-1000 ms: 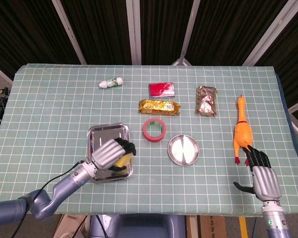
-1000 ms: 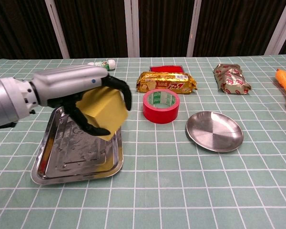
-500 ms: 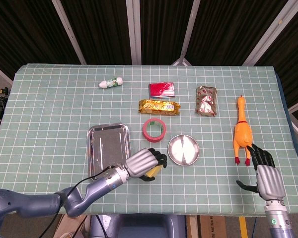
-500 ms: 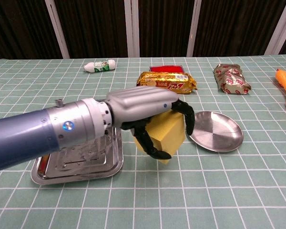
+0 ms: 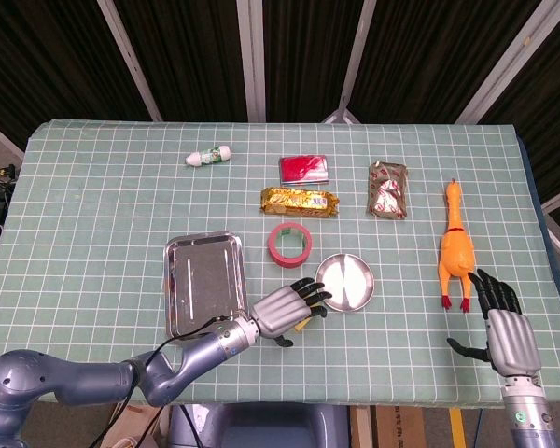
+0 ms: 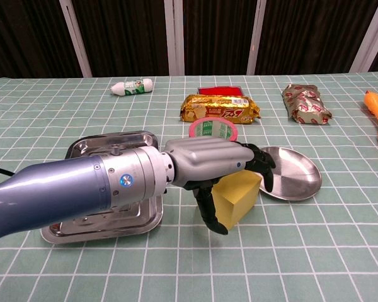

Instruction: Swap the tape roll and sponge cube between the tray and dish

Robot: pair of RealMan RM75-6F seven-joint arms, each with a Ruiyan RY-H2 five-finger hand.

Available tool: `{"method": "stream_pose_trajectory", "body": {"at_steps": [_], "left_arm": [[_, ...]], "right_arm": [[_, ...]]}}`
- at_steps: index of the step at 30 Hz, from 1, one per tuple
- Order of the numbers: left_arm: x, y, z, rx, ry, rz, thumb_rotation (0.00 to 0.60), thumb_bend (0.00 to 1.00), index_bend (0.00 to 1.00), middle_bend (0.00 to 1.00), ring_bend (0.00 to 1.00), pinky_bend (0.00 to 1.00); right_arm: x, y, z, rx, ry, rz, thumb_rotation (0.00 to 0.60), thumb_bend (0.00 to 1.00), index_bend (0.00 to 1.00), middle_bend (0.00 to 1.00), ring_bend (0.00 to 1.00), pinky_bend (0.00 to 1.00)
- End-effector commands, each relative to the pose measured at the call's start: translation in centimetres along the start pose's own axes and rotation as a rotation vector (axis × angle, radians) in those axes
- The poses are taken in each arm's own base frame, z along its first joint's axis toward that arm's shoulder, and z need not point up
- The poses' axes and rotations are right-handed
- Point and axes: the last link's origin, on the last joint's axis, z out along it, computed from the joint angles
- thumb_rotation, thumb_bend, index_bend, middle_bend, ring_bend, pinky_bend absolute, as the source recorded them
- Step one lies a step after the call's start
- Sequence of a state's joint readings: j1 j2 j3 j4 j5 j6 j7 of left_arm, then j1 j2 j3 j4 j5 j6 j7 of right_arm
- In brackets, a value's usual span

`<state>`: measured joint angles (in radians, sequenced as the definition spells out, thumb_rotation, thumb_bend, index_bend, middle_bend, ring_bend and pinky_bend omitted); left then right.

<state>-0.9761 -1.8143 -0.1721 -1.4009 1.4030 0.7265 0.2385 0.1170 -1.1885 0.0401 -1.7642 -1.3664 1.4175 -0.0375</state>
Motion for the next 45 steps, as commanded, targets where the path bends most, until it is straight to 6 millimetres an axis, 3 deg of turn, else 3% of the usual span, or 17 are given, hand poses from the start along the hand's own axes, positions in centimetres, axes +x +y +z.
{"method": "stream_pose_trajectory", "body": {"at_steps": [1,5,10,14,19,25,34,45], "left_arm": [[0.8,0.1,-0.4,-0.003,-0.015,0.012,0.6,0.04,0.21,0.0,0.0,0.01],[2.9,0.2,-1.5,0.009,0.006,0.047,0.6,0.03,0.2,0.0,0.0,0.0],[6.8,-0.1,-2.2,0.057,0.197,0.062,0.6,0.03,0.2,0.0,0.0,0.0],[8.4,-2.6,-2.1,0.146,0.223,0.087,0.6,0.02,0.2,0.0,0.0,0.0],[9.2,-5.1,-0.2,0.212,0.198,0.072,0.6,0.02,0.2,0.0,0.0,0.0],[8.9,-7.4,2.2,0.258,0.158,0.046,0.6,0.02,0.2,0.0,0.0,0.0],[6.2,-10.5,4.6,0.323,0.106,-0.044,0.6,0.01,0.2,0.0,0.0,0.0],[3.5,-10.9,6.9,0.307,0.071,-0.069,0.6,0.0,0.19,0.0,0.0,0.0]], "right_arm": [[-0.1,0.0,0.0,0.002,-0.004,0.005,0.6,0.03,0.0,0.0,0.0,0.0],[0.0,0.0,0.0,0.0,0.0,0.0,0.6,0.03,0.0,0.0,0.0,0.0],[0.0,0.1,0.1,-0.01,0.001,-0.002,0.6,0.03,0.0,0.0,0.0,0.0],[0.0,0.4,0.2,-0.022,-0.005,-0.007,0.6,0.03,0.0,0.0,0.0,0.0],[-0.2,0.7,0.6,-0.043,-0.006,-0.026,0.6,0.03,0.0,0.0,0.0,0.0],[-0.7,1.0,0.9,-0.068,-0.015,-0.051,0.6,0.03,0.0,0.0,0.0,0.0],[-1.1,1.7,1.2,-0.109,-0.025,-0.083,0.6,0.03,0.0,0.0,0.0,0.0],[-1.2,1.8,1.2,-0.125,-0.008,-0.124,0.6,0.03,0.0,0.0,0.0,0.0]]}}
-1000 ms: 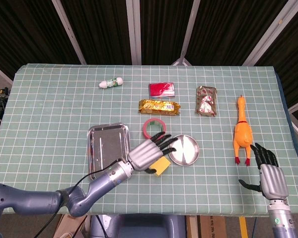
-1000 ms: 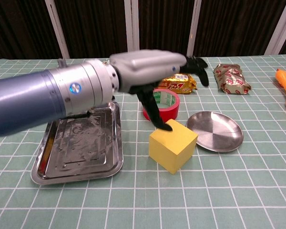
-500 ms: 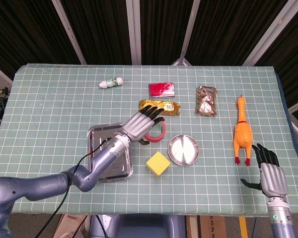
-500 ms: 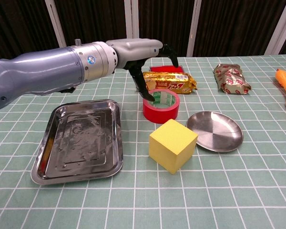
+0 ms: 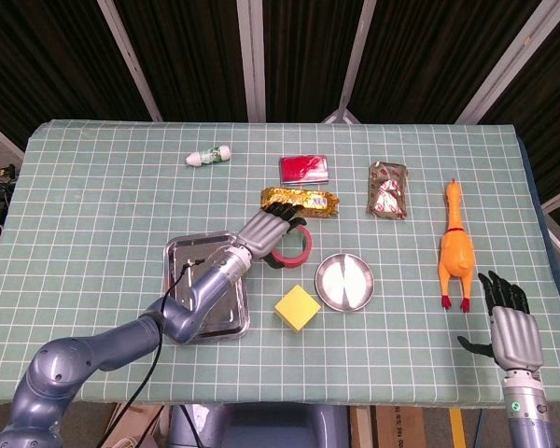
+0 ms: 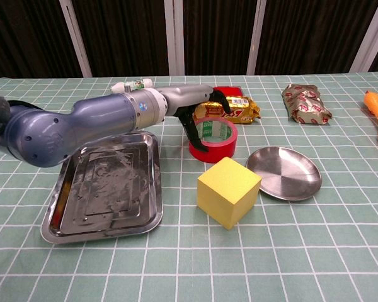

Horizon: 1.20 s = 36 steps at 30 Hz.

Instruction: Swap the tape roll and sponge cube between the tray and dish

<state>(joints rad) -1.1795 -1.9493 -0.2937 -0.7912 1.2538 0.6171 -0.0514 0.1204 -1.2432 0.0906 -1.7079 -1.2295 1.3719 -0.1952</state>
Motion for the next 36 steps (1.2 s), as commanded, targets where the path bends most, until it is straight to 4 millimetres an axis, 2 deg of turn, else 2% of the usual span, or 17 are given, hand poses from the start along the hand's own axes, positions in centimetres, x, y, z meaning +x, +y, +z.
{"method": "stream_pose_trajectory", "body": {"at_steps": [1,6,14,16,18,20,27,30,34,36], "left_arm": [[-1.1,1.0,0.5,-0.032,-0.011,-0.003,0.6,0.0,0.19,0.0,0.0,0.0],[-1.5,1.6,0.6,-0.074,0.032,-0.032,0.6,0.0,0.19,0.0,0.0,0.0],[-3.2,1.7,0.8,-0.087,-0.01,-0.018,0.6,0.0,0.19,0.0,0.0,0.0],[-3.6,1.8,0.9,-0.092,-0.024,-0.016,0.6,0.0,0.19,0.02,0.01,0.05],[-3.7,1.8,0.9,-0.097,-0.02,-0.005,0.6,0.04,0.22,0.08,0.06,0.16],[-3.8,1.9,0.9,-0.109,-0.008,0.01,0.6,0.13,0.27,0.18,0.14,0.27],[-2.8,1.8,0.9,-0.139,0.051,0.028,0.6,0.46,0.35,0.39,0.35,0.51],[-2.2,1.5,0.9,-0.138,0.079,0.041,0.6,0.52,0.38,0.44,0.41,0.58],[-1.6,1.0,0.7,-0.131,0.097,0.041,0.6,0.52,0.39,0.44,0.41,0.58],[-0.5,0.8,0.4,-0.147,0.144,0.021,0.6,0.52,0.39,0.44,0.41,0.56]], "right_arm": [[0.0,0.0,0.0,-0.001,0.002,-0.001,0.6,0.03,0.0,0.0,0.0,0.0],[0.2,-0.1,-0.1,0.0,0.01,0.0,0.6,0.03,0.0,0.0,0.0,0.0],[0.0,-0.2,-0.2,0.0,-0.008,0.011,0.6,0.03,0.0,0.0,0.0,0.0],[0.1,-0.2,-0.2,0.0,-0.004,0.015,0.6,0.03,0.0,0.0,0.0,0.0],[0.2,-0.2,-0.1,-0.001,0.004,0.017,0.6,0.03,0.0,0.0,0.0,0.0],[0.2,-0.2,-0.2,0.0,0.006,0.022,0.6,0.03,0.0,0.0,0.0,0.0],[0.3,-0.2,-0.1,0.007,0.016,0.037,0.6,0.03,0.0,0.0,0.0,0.0],[0.2,-0.2,-0.1,0.009,0.008,0.047,0.6,0.03,0.0,0.0,0.0,0.0],[0.1,-0.2,-0.1,0.01,0.004,0.053,0.6,0.03,0.0,0.0,0.01,0.0],[0.2,-0.2,-0.1,0.009,0.01,0.055,0.6,0.03,0.0,0.0,0.01,0.0]]}}
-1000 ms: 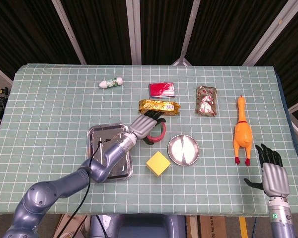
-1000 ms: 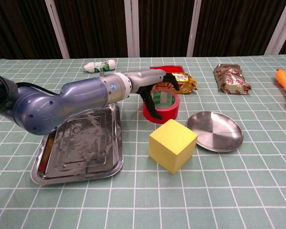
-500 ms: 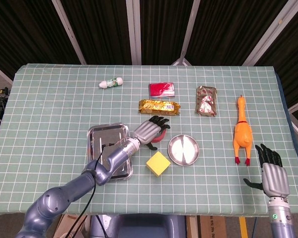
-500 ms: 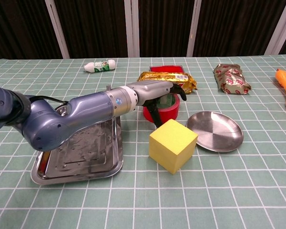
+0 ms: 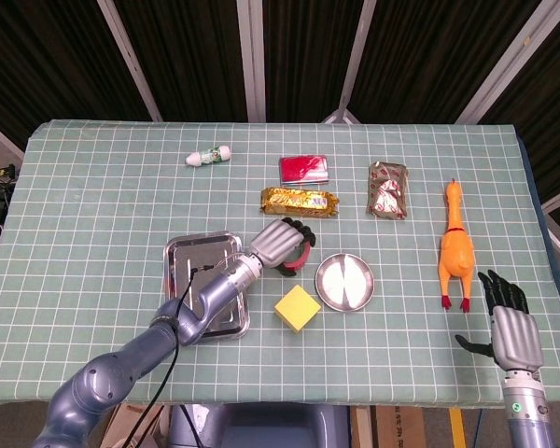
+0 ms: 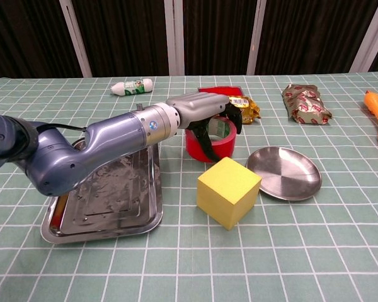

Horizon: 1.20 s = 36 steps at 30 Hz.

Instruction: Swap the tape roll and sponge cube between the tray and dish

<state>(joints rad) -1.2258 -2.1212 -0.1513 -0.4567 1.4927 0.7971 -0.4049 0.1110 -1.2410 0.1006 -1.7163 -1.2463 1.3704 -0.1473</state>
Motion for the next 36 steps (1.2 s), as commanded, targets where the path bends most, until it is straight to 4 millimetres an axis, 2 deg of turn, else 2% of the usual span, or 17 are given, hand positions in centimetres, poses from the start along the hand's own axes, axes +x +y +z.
{"method": "stream_pose_trajectory", "body": {"at_steps": [1,4,7,11,14,20,27,29,31,34,36], "left_arm": [[1.9,-0.5,-0.5,-0.02,0.083,-0.024,0.6,0.52,0.39,0.44,0.41,0.55],[3.6,-1.9,-2.0,-0.041,0.12,0.011,0.6,0.51,0.39,0.43,0.4,0.54],[4.3,-3.9,-4.7,-0.04,0.117,0.056,0.6,0.5,0.39,0.42,0.38,0.52],[4.0,-6.9,-10.2,0.004,0.076,0.036,0.6,0.49,0.37,0.41,0.38,0.52],[3.1,-8.2,-13.1,0.032,0.029,0.026,0.6,0.49,0.37,0.4,0.36,0.52],[1.4,-8.9,-15.1,0.033,-0.026,0.006,0.6,0.49,0.37,0.39,0.36,0.52],[0.4,-8.9,-17.2,0.009,-0.048,0.022,0.6,0.48,0.37,0.38,0.35,0.51],[0.1,-8.9,-17.7,0.008,-0.05,0.028,0.6,0.45,0.37,0.34,0.3,0.46],[-0.2,-8.9,-17.9,0.01,-0.072,0.041,0.6,0.4,0.36,0.28,0.22,0.37],[-0.5,-8.9,-18.0,0.008,-0.118,0.081,0.6,0.28,0.3,0.15,0.06,0.17],[-0.5,-8.8,-18.2,0.011,-0.151,0.099,0.6,0.17,0.25,0.05,0.0,0.07]], "right_arm": [[0.1,0.0,0.0,-0.001,0.005,0.003,0.6,0.03,0.0,0.0,0.01,0.0],[0.2,0.1,0.0,-0.005,0.01,0.011,0.6,0.03,0.0,0.0,0.01,0.0],[0.1,0.2,0.1,-0.008,0.006,0.011,0.6,0.03,0.0,0.0,0.01,0.0],[-0.1,0.0,0.0,-0.001,-0.005,0.011,0.6,0.03,0.0,0.0,0.01,0.0],[-0.2,-0.2,-0.1,0.006,-0.008,0.006,0.6,0.03,0.0,0.0,0.01,0.0],[-0.5,-0.4,-0.1,0.007,-0.018,0.006,0.6,0.03,0.0,0.0,0.01,0.0],[-0.3,-0.1,-0.2,0.0,-0.017,0.01,0.6,0.03,0.0,0.0,0.01,0.0],[-0.2,-0.1,-0.2,0.0,-0.016,0.011,0.6,0.03,0.0,0.0,0.01,0.0],[-0.1,-0.1,-0.2,0.0,-0.014,0.013,0.6,0.03,0.0,0.0,0.01,0.0],[0.0,-0.2,-0.2,0.004,-0.007,0.021,0.6,0.03,0.0,0.0,0.01,0.0],[0.0,-0.1,-0.2,0.002,-0.003,0.023,0.6,0.03,0.0,0.0,0.01,0.0]]}}
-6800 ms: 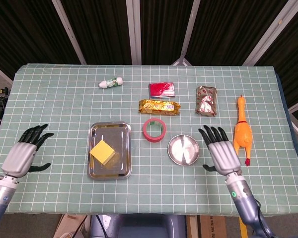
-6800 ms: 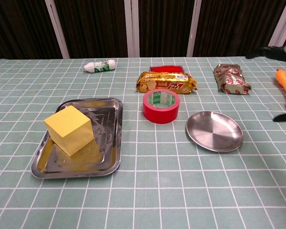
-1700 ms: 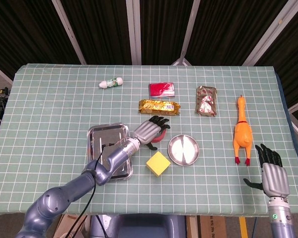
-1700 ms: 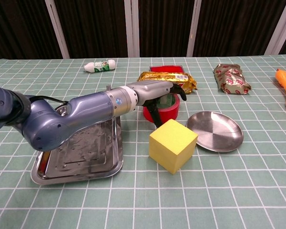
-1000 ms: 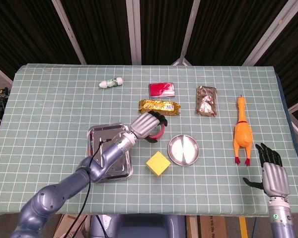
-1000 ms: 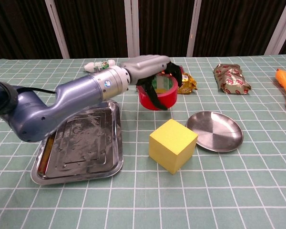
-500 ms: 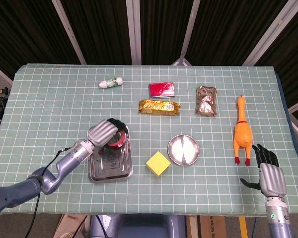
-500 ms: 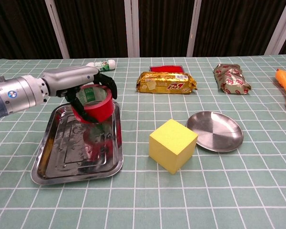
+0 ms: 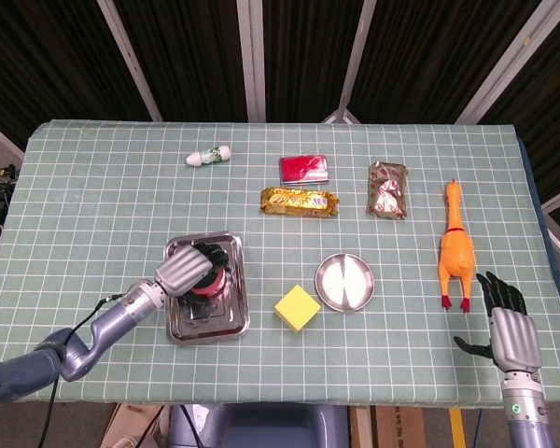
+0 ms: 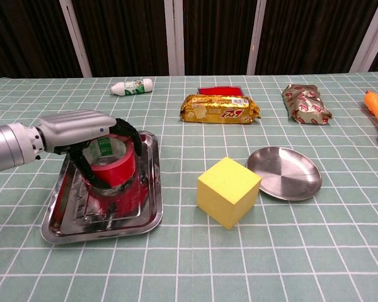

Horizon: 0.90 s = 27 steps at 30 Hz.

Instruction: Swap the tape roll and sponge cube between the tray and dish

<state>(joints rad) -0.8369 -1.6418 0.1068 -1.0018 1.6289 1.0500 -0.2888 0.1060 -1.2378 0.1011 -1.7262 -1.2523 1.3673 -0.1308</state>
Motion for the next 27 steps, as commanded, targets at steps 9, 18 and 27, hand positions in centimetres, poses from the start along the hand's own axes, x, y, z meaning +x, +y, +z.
{"method": "stream_pose_trajectory", "body": {"at_steps": [9,18,27], "left_arm": [[2.8,1.4,-0.8,-0.005,0.036,0.042,0.6,0.01,0.21,0.0,0.0,0.0],[7.4,1.5,-10.4,0.119,0.397,0.011,0.6,0.01,0.21,0.0,0.0,0.04],[4.8,-1.7,-20.3,0.353,0.434,-0.062,0.6,0.01,0.21,0.0,0.0,0.04]], "right_arm": [[0.4,-0.1,-0.2,0.018,-0.001,0.008,0.6,0.03,0.0,0.0,0.01,0.0],[-0.4,-1.1,0.0,0.1,-0.052,0.001,0.6,0.03,0.0,0.0,0.01,0.0],[-2.6,-10.4,2.9,0.519,-0.174,-0.057,0.6,0.03,0.0,0.0,0.0,0.0]]}}
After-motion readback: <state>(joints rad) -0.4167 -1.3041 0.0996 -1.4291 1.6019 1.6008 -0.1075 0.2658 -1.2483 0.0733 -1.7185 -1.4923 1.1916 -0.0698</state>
